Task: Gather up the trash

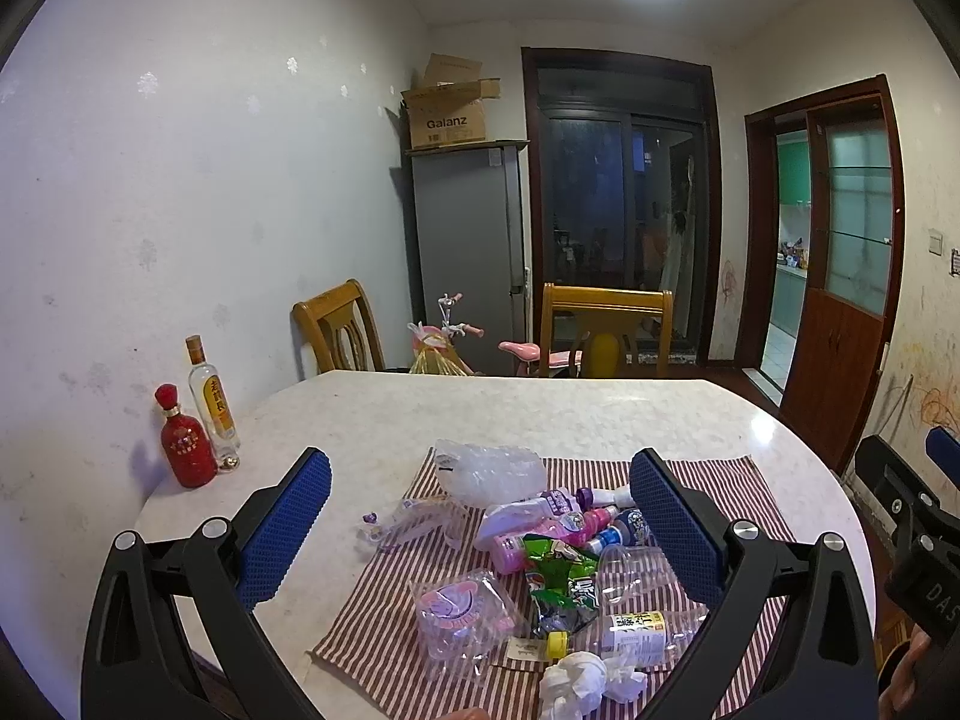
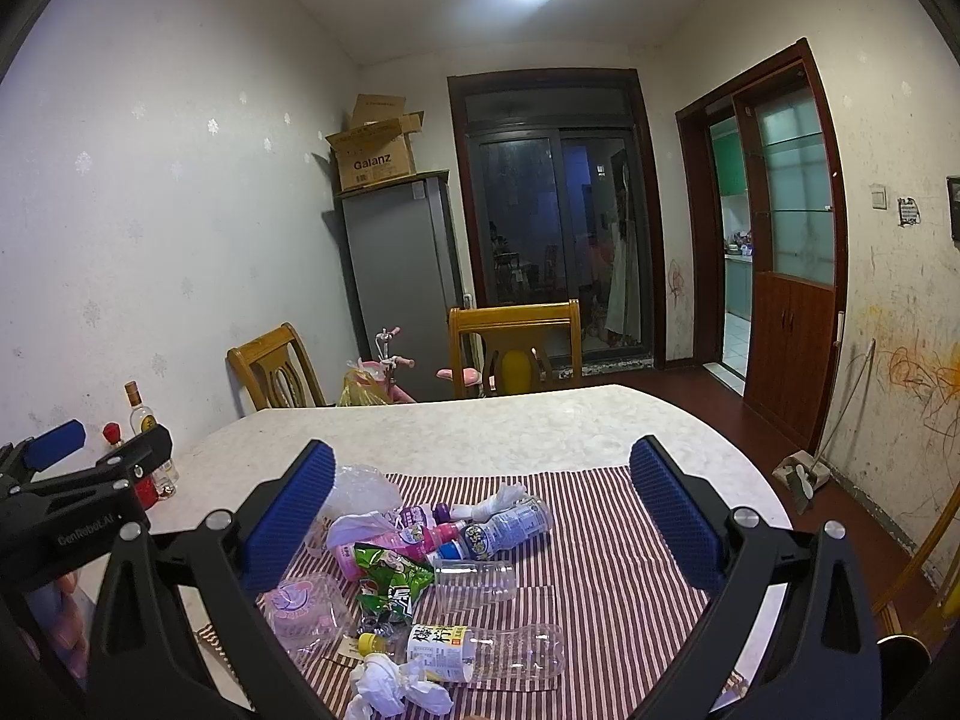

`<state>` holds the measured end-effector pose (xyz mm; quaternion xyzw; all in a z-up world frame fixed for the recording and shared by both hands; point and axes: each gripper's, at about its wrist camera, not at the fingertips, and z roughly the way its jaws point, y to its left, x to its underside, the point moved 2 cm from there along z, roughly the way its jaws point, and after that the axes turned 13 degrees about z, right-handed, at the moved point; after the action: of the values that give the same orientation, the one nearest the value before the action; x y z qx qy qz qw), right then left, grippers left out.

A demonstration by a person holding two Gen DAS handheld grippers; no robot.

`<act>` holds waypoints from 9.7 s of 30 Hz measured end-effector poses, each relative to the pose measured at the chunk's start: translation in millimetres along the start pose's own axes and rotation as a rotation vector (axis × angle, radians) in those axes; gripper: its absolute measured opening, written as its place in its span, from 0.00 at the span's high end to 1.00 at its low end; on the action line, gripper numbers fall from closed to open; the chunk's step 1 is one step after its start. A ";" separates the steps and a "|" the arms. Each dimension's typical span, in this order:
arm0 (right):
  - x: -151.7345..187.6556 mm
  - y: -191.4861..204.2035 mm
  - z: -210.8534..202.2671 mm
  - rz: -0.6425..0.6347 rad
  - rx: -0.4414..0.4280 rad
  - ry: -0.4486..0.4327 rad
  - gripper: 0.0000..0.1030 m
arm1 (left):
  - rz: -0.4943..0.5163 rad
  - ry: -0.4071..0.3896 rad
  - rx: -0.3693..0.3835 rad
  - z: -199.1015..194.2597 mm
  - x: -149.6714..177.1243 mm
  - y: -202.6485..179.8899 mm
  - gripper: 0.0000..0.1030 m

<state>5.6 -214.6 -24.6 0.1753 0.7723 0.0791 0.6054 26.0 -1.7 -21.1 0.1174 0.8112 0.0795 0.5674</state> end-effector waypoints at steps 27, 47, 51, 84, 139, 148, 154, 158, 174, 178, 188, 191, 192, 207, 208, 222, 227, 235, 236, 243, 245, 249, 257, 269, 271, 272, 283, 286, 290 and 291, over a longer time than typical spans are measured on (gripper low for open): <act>-0.2 1.4 2.0 -0.001 0.001 0.007 0.05 | 0.001 0.003 0.001 1.2 0.7 0.0 0.06; 17.2 -1.0 56.1 -0.003 0.034 0.146 0.04 | -0.011 0.197 -0.053 64.7 68.3 30.6 0.06; 32.8 6.6 84.3 -0.022 0.032 0.248 0.04 | -0.033 0.287 -0.051 93.2 91.0 43.9 0.06; 183.5 12.7 287.8 -0.439 0.467 0.805 0.70 | -0.112 0.456 0.288 350.4 92.2 49.8 0.06; 90.0 -397.0 -44.6 0.437 1.009 0.448 0.95 | 0.362 0.008 0.996 73.3 -8.2 -299.0 0.88; 217.3 -522.2 -67.6 0.798 1.100 0.646 0.08 | 0.617 0.049 1.248 -8.3 39.9 -438.7 0.88; 211.9 -539.7 -100.6 0.854 1.169 0.562 0.08 | 0.752 0.061 1.383 -48.0 72.8 -510.6 0.88; 192.2 -541.4 -154.0 0.929 1.232 0.390 0.08 | 0.842 0.077 1.453 -72.3 97.5 -562.5 0.88; 161.3 -541.8 -208.0 0.958 1.256 0.178 0.08 | 0.974 0.303 1.478 -91.0 155.7 -665.1 0.06; 157.1 -539.8 -198.9 0.948 1.236 0.180 0.08 | 0.945 0.251 1.457 -93.7 139.3 -633.6 0.06; 131.3 -506.0 -172.4 0.868 1.192 0.190 0.08 | 0.769 0.091 1.358 -74.6 89.1 -566.8 0.06; 117.4 -484.0 -154.4 0.826 1.141 0.182 0.08 | 0.681 0.051 1.331 -57.1 65.6 -531.6 0.06; 113.1 -476.7 -148.8 0.812 1.125 0.179 0.08 | 0.643 0.033 1.305 -49.0 55.7 -513.5 0.06; 22.3 -252.2 18.8 0.325 0.581 0.167 0.08 | 0.196 -0.010 0.604 68.1 11.7 -194.6 0.06; 20.2 -237.6 27.2 0.306 0.541 0.172 0.08 | 0.176 0.003 0.531 73.6 15.3 -170.1 0.06; 58.6 -67.1 127.0 0.049 0.164 0.426 0.08 | -0.034 0.269 0.071 126.3 100.8 47.8 0.06; 94.8 -1.6 148.9 0.004 0.018 0.580 0.08 | -0.083 0.334 -0.004 139.2 133.7 72.8 0.06; 152.4 107.9 157.7 -0.084 -0.202 0.808 0.11 | -0.121 0.501 -0.075 144.2 192.0 92.5 0.06; 155.4 110.6 157.6 -0.085 -0.196 0.818 0.11 | -0.130 0.508 -0.077 143.1 196.2 95.1 0.06; 179.6 111.0 162.2 -0.136 -0.056 0.881 0.11 | -0.188 0.594 -0.017 153.5 217.9 95.4 0.06; 181.6 104.7 166.0 -0.139 -0.032 0.899 0.11 | -0.188 0.602 0.002 154.8 218.1 90.9 0.06; 188.3 100.4 169.7 -0.164 0.004 0.940 0.06 | -0.151 0.628 0.021 160.3 218.1 78.9 0.06; 200.4 101.5 173.4 -0.173 -0.012 0.993 0.06 | -0.135 0.673 0.067 168.2 222.8 63.5 0.06; 189.0 97.1 171.1 -0.126 -0.024 0.977 0.06 | -0.118 0.702 0.070 182.3 219.8 61.1 0.06; 189.0 93.5 173.0 -0.118 -0.020 0.983 0.06 | -0.114 0.707 0.063 185.1 219.3 59.9 0.06; 189.0 93.0 173.6 -0.119 -0.018 0.982 0.06 | -0.119 0.706 0.064 185.9 219.3 59.6 0.06; 191.6 100.1 173.4 -0.147 -0.040 0.985 0.06 | -0.151 0.707 0.086 189.1 222.0 59.0 0.06; 192.9 101.9 173.1 -0.149 -0.043 0.985 0.06 | -0.153 0.708 0.087 189.5 223.4 59.8 0.06; 192.9 100.7 173.7 -0.148 -0.037 0.983 0.06 | -0.154 0.708 0.091 189.3 224.0 58.8 0.06; 192.7 100.4 173.5 -0.148 -0.036 0.982 0.06 | -0.154 0.707 0.094 188.9 224.4 58.8 0.06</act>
<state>150.7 -66.6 -210.0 0.0518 0.9752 0.1225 0.1771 135.6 117.0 -273.0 0.0471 0.9664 0.0350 0.2504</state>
